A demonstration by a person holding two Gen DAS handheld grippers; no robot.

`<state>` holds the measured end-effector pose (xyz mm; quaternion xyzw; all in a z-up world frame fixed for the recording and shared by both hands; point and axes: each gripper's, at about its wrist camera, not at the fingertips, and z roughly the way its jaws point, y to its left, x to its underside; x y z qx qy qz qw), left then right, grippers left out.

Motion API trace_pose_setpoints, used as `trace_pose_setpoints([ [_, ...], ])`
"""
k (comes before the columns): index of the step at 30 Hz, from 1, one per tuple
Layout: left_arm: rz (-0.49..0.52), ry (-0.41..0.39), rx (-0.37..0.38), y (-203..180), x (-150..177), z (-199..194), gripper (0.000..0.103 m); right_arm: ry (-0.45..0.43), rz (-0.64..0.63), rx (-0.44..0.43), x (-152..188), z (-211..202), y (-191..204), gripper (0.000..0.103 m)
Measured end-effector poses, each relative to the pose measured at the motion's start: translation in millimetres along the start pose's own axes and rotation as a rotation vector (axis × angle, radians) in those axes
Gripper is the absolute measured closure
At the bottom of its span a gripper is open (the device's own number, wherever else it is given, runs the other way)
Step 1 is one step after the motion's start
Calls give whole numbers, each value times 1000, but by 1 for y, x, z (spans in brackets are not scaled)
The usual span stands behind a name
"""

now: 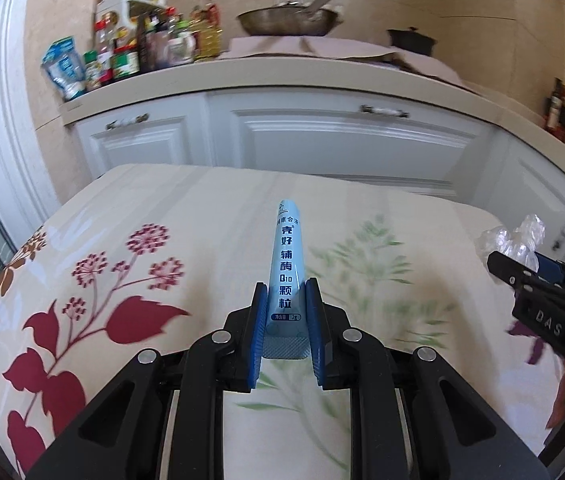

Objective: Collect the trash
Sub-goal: 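Carry the tube and plastic wrap over the black bin and open both tools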

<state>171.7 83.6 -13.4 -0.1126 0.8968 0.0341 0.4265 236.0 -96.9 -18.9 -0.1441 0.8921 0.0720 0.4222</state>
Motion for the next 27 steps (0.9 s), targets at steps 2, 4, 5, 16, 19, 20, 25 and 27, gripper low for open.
trace_pose_setpoints([
  [2,15,-11,22,-13,2,-8,83,-21,9,23,8,-19,-9,54],
  [4,35,-25,53,-29,5,-18,83,-44,23,49,17,-39,-19,54],
  [5,49,-32,65,-37,6,-23,83,-52,30,59,20,-46,-24,54],
  [16,183,-73,239,-129,24,-63,83,-131,159,206,67,-129,-103,54],
  [19,217,-89,288,-156,29,-72,83,-141,192,255,79,-143,-126,54],
  [20,232,-92,306,-167,31,-74,83,-141,202,268,81,-145,-133,54],
  [25,288,-113,368,-209,37,-79,82,-143,255,323,96,-154,-171,54],
  [27,301,-110,386,-223,38,-77,82,-143,268,340,100,-155,-182,54],
])
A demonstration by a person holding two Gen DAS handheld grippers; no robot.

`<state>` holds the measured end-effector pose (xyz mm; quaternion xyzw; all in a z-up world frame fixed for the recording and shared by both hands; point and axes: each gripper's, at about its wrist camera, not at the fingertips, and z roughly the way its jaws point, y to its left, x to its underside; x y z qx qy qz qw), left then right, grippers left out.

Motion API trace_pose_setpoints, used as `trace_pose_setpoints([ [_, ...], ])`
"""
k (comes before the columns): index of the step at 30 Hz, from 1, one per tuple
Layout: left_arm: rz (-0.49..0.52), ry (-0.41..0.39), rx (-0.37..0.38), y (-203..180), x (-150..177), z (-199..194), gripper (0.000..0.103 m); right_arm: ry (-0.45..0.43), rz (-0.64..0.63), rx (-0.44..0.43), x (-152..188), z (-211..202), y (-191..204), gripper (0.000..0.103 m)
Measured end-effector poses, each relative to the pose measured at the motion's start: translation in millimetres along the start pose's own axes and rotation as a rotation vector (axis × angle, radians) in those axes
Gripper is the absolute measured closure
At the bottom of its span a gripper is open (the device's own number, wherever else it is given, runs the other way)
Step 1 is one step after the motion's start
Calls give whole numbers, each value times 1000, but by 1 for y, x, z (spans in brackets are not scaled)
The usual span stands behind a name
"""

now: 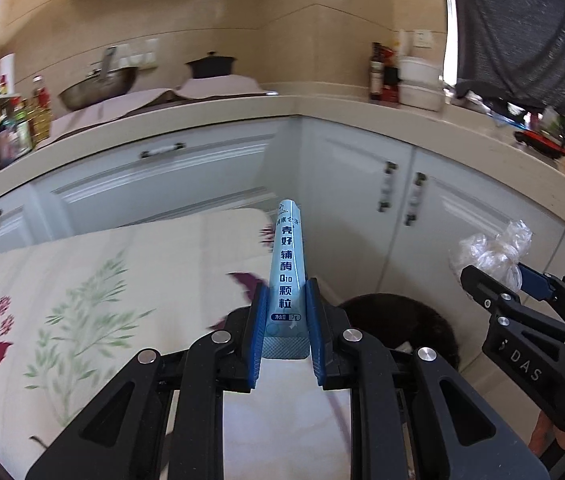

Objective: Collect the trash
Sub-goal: 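Carry the tube and plastic wrap over the black bin and open both tools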

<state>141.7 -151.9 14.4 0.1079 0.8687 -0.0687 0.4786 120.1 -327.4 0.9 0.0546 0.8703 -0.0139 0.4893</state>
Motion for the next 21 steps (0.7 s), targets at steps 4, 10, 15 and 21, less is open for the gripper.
trace_pose_setpoints([
  [4,23,5,31,-21,-3,15,82,5,25,31,3,8,-23,54],
  [10,66,2,55,-49,-6,36,78,13,52,57,7,24,-45,51],
  [15,77,-2,49,-58,-7,51,45,10,67,92,9,38,-56,39],
  [21,65,-24,47,-54,-8,38,33,-13,69,111,6,24,-57,39],
])
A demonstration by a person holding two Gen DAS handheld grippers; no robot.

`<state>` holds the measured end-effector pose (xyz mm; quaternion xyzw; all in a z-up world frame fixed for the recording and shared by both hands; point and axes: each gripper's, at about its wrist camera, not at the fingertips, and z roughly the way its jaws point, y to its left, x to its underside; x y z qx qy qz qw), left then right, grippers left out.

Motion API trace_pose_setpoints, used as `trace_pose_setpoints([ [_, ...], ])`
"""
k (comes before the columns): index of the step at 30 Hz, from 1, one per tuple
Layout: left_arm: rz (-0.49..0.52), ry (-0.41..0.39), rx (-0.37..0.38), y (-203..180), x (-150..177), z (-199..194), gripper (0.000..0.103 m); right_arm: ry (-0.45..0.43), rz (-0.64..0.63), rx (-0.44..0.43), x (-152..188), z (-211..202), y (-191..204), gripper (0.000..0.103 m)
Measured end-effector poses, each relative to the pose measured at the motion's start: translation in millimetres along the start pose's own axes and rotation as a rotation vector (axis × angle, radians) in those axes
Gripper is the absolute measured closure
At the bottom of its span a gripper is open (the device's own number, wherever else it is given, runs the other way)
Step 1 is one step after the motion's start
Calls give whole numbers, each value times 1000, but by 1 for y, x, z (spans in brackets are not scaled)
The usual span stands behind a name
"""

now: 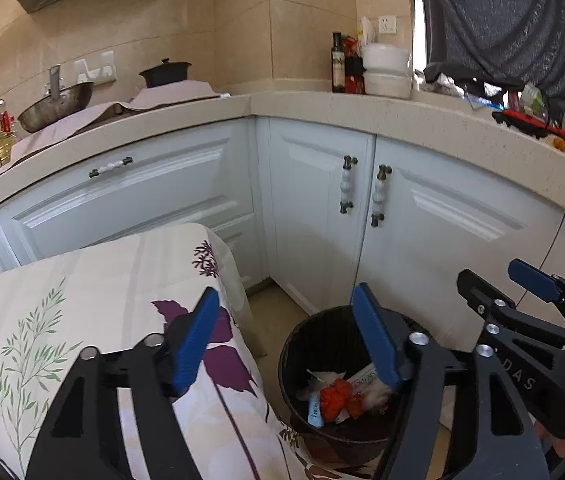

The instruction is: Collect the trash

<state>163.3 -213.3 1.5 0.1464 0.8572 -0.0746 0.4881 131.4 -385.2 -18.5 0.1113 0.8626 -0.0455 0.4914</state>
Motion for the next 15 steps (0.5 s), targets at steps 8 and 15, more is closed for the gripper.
trace_pose_setpoints([
  [8,-12,-48,-15,15,4,-37,28,-46,4,-1,-4,-41,7,38],
  [15,-37,-85,-32,32,5,-66,25,-83,-13,-12,-3,-75,22,34],
])
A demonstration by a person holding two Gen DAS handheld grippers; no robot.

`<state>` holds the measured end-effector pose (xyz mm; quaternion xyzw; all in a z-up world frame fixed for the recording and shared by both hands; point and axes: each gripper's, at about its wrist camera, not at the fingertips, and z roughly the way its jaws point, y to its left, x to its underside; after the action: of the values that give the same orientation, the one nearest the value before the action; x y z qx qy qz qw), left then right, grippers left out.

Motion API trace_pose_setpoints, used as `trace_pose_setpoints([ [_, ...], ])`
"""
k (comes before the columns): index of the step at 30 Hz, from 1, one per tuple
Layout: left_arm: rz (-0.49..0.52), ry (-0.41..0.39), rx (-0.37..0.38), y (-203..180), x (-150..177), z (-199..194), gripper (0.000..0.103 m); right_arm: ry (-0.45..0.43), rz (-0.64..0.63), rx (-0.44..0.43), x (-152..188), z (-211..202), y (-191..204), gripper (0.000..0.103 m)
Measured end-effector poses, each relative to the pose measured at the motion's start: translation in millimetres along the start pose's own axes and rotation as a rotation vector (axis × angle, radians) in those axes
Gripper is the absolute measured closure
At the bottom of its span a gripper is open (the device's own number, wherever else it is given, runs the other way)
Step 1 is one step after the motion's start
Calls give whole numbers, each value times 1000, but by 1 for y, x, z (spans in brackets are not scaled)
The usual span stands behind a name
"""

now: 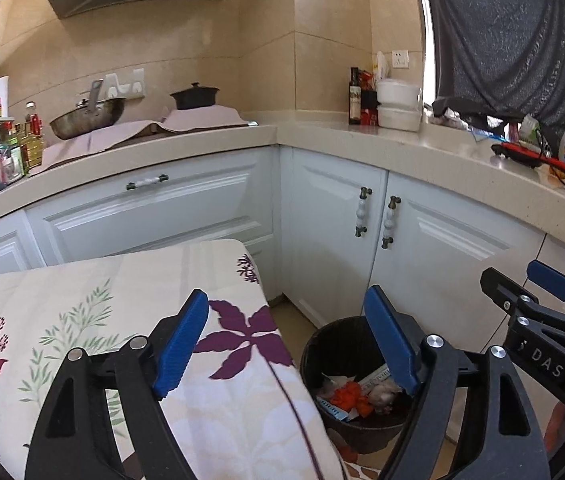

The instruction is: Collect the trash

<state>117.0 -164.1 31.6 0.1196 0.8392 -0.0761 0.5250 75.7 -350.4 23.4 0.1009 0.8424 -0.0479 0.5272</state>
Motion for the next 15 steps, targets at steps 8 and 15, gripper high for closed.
trace_pose_setpoints([
  [8,-4,-24,-5,11,6,-25,24,-28,2,2,3,-32,5,33],
  [15,-6,-32,-6,16,12,-38,23,-31,10,26,11,-48,2,33],
])
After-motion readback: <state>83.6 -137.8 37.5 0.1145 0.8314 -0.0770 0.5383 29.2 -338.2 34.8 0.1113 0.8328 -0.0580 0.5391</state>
